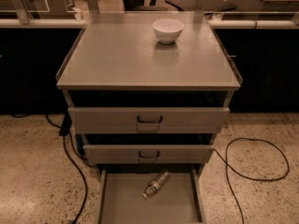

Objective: Place water bottle into bottom drawer

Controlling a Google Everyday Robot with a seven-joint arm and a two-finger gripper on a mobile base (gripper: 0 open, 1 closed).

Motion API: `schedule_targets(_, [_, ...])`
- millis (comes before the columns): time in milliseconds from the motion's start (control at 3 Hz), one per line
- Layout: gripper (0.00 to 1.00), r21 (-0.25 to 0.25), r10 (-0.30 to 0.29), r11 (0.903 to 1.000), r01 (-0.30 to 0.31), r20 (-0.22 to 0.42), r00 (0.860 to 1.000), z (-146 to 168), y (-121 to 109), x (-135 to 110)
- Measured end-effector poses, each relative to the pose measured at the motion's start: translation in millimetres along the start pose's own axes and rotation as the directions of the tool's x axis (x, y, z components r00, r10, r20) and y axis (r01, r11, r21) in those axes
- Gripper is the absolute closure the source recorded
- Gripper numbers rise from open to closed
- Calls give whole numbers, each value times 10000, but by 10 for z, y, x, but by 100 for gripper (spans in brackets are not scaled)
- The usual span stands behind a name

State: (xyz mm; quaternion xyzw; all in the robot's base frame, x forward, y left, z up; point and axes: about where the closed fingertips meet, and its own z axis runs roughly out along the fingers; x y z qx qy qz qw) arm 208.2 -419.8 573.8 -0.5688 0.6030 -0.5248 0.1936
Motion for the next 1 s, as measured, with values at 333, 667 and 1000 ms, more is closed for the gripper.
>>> schedule_targets(333, [0,351,-28,9993,122,-2568,9665,-378,-246,1083])
schedule_targets(667, [0,449,5,9989,140,-3079,9514,-421,-277,1234])
schedule_targets(1000, [0,449,5,9989,140,-3079,9514,-421,-277,1234])
